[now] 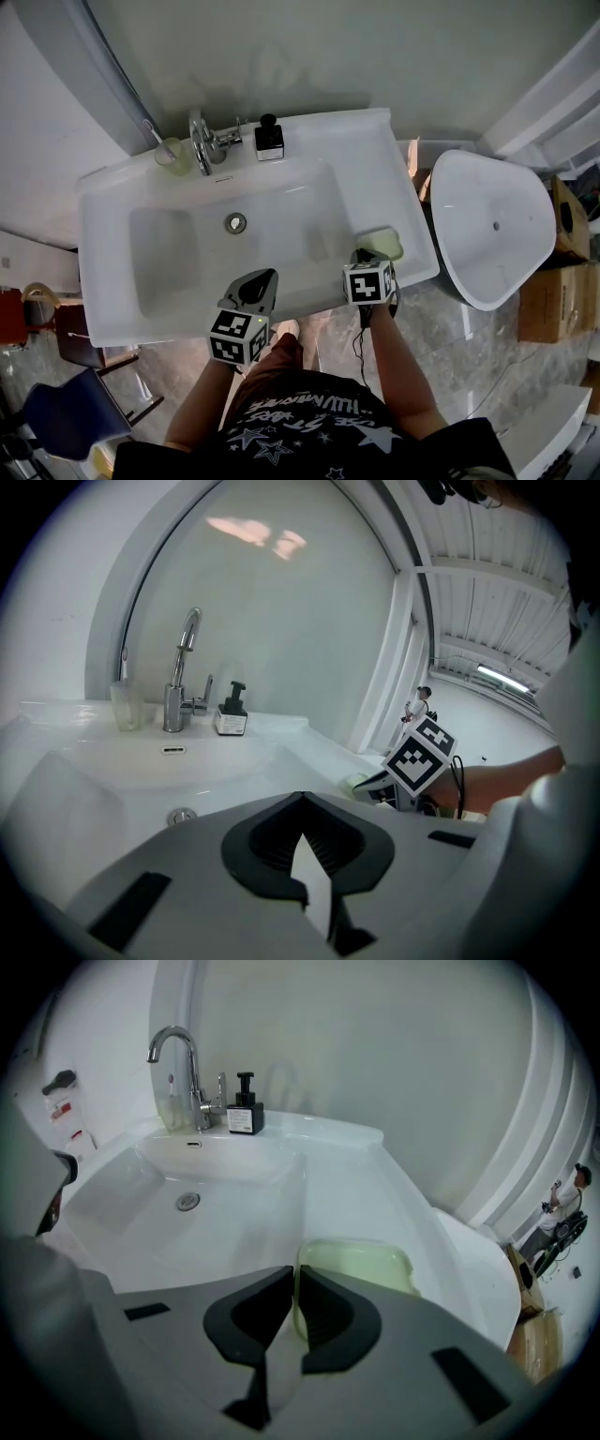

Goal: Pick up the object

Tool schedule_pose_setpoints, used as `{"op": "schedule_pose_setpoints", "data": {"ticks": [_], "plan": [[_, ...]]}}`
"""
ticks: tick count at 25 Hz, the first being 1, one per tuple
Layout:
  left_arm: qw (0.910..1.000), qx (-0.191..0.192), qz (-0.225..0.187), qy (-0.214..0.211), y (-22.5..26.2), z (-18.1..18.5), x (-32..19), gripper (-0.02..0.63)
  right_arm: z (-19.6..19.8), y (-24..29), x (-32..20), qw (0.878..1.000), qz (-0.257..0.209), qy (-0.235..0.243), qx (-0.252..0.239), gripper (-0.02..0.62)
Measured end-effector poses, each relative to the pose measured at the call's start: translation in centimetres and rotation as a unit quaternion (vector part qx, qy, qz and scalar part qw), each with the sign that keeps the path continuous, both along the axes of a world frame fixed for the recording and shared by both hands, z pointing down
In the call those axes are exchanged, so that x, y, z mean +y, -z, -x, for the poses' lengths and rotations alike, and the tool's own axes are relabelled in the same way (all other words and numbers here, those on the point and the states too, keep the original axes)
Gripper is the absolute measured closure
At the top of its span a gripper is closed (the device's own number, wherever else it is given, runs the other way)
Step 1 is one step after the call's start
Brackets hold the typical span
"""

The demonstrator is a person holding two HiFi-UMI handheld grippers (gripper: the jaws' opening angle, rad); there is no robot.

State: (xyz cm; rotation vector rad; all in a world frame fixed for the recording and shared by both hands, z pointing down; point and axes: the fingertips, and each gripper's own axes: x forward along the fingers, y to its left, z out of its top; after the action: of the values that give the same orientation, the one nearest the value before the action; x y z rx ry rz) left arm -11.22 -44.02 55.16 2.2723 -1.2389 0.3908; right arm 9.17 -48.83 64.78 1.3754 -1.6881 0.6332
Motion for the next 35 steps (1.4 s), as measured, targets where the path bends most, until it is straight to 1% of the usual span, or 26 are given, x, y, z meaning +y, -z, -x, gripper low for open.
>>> {"op": "schedule_pose_setpoints", "data": {"ticks": [3, 5, 10, 17, 25, 30, 35], "plan": [[1.0000, -0.002, -0.003, -0.001, 0.6, -0.4, 1.0, 0.591, 0.0, 1.1, 0.3, 1.000, -0.018, 0.000, -0.020, 0.561], [0.9999, -0.002, -0.012, 0.003, 1.2, -0.6, 1.6, 0.591, -0.1, 1.9, 0.5, 0.999, -0.037, 0.004, -0.031, 0.561], [0.9996, -0.005, -0.026, 0.006, 3.2, -1.4, 3.8, 0.591, -0.3, 5.2, 1.9, 0.996, -0.079, 0.013, -0.049, 0.561], [0.9978, -0.011, -0.061, 0.022, 5.7, -2.0, 7.2, 0.591, -0.5, 9.8, 4.9, 0.989, -0.127, 0.028, -0.073, 0.561], [0.9964, -0.015, -0.078, 0.030, 7.2, -3.5, 13.3, 0.591, -1.0, 13.4, 10.9, 0.981, -0.160, 0.037, -0.100, 0.563], [0.9951, -0.017, -0.091, 0.036, 7.8, -4.7, 17.8, 0.591, -1.8, 14.7, 15.4, 0.977, -0.178, 0.048, -0.111, 0.563], [0.9941, -0.024, -0.094, 0.048, 8.0, -5.7, 23.1, 0.591, -2.9, 15.1, 20.1, 0.973, -0.190, 0.066, -0.116, 0.563]]}}
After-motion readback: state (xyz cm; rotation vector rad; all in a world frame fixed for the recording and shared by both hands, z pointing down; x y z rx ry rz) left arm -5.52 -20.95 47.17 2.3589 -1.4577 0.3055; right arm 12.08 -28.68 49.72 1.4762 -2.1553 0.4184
